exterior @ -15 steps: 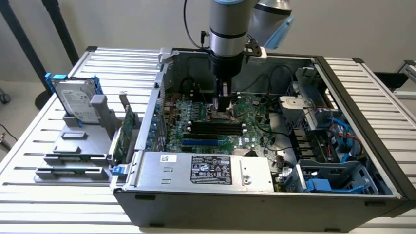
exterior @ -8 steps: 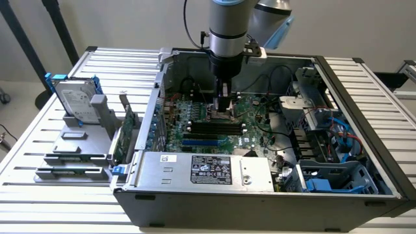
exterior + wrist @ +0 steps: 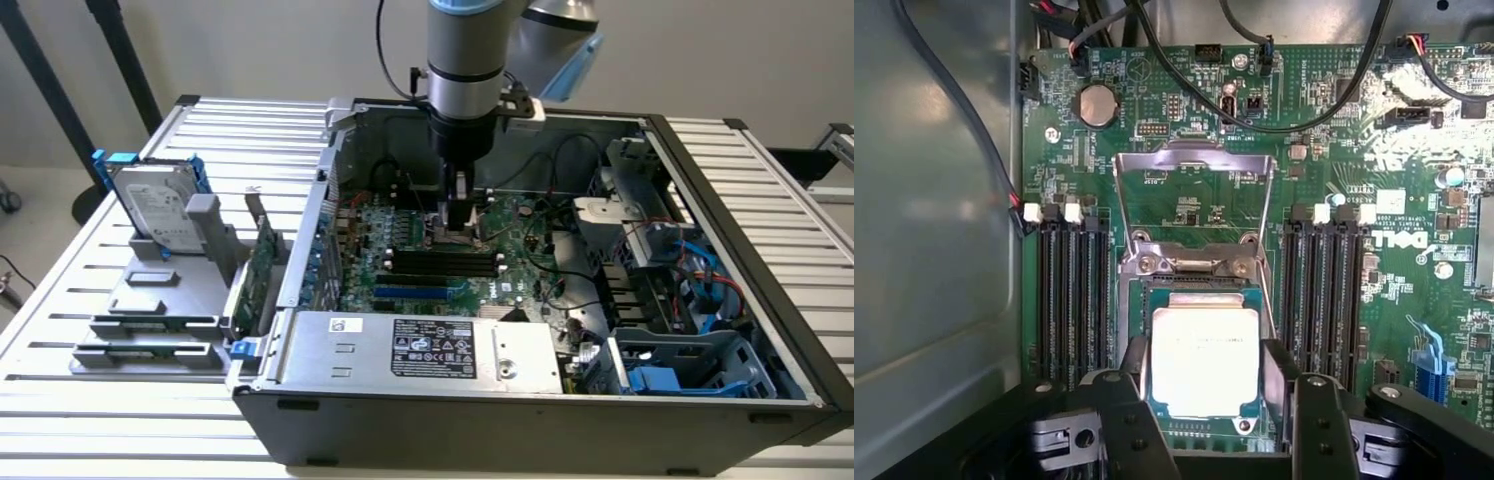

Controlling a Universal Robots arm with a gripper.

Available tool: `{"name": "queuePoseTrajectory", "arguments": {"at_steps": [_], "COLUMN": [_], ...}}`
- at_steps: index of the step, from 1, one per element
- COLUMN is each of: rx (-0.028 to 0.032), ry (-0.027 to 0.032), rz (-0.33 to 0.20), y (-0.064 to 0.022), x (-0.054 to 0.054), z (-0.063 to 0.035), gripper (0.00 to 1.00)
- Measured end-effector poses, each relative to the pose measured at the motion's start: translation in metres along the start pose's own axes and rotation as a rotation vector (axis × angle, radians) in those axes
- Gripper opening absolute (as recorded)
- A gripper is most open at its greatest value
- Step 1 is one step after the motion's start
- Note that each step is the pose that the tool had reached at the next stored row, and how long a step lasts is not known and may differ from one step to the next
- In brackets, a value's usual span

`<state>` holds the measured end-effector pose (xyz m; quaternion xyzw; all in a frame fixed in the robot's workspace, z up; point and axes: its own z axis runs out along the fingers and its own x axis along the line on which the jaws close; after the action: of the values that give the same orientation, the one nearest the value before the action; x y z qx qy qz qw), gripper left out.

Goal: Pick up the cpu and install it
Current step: 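Place the cpu into insertion slot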

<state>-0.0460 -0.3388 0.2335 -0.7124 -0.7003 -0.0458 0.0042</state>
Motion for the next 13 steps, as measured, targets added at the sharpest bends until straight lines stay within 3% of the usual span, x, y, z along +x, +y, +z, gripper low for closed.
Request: {"name": "queuePoseTrajectory", "arguments": {"at_steps": [7, 13], "rx": [-0.0052, -0.0178], "ry": [-0.0069, -0.0154], "rz": [0.002, 0.0], "y": [-0.0025, -0.0062], "x": [0.0041, 0.0054], "z": [0.0053, 0.0106], "gripper": [0.54, 0.54]}}
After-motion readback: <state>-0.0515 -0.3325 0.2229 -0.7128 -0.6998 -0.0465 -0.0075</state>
